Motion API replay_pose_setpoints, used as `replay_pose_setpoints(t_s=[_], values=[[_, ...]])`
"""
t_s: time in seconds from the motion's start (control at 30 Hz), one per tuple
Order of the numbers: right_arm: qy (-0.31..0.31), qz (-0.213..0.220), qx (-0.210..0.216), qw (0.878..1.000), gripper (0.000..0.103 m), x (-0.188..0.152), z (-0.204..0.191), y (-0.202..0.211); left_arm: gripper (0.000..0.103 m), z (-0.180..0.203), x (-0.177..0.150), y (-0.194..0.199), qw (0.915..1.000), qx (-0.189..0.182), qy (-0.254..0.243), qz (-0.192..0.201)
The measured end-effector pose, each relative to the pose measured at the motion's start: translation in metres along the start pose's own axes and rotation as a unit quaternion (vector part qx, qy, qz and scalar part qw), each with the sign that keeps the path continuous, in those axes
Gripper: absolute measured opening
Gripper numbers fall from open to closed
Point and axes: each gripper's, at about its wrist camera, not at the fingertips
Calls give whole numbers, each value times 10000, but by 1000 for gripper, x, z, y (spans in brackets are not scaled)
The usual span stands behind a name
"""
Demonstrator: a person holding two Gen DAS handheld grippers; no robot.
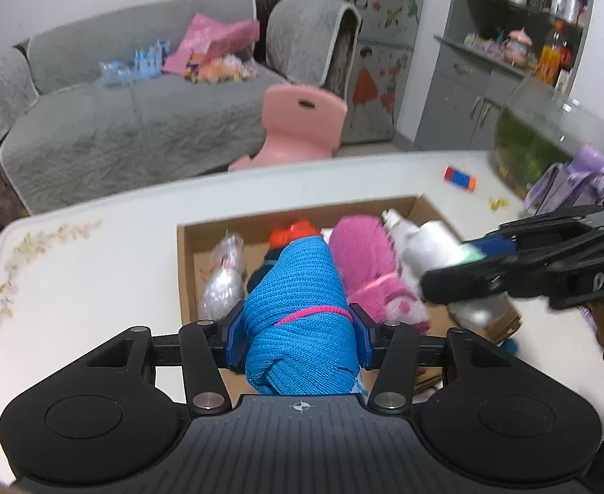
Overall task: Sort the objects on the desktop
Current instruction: 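Carry both held socks down into the cardboard box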
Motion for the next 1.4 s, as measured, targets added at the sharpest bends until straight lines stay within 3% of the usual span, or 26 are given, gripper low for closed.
replay_pose_setpoints(t_s=[0.23,0.5,0.9,1.27,1.4], values=[[-100,-359,-26,9993,31,-14,1,-29,57,-11,-14,-26,9997,-20,4,-252],[-187,-570,-135,9981,31,-21,7,-33,57,-17,-31,-51,9985,16,-34,-538],[-29,-751,-273,9968,31,-12,4,-59,57,-15,-32,-62,9985,79,-66,-540],[396,-849,-801,9924,31,-10,-1,-80,59,-24,-38,-73,9986,214,94,-478],[806,-899,-1098,9866,32,-14,-9,-86,60,-13,-43,-74,9978,436,-236,-444]])
Point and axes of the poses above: each gripper's, at about its wrist camera, not at the fingertips, and y roughly against the way its jaws point, z to its right, x to its top, and after that the axes turned 1 degree about -y, right-handed
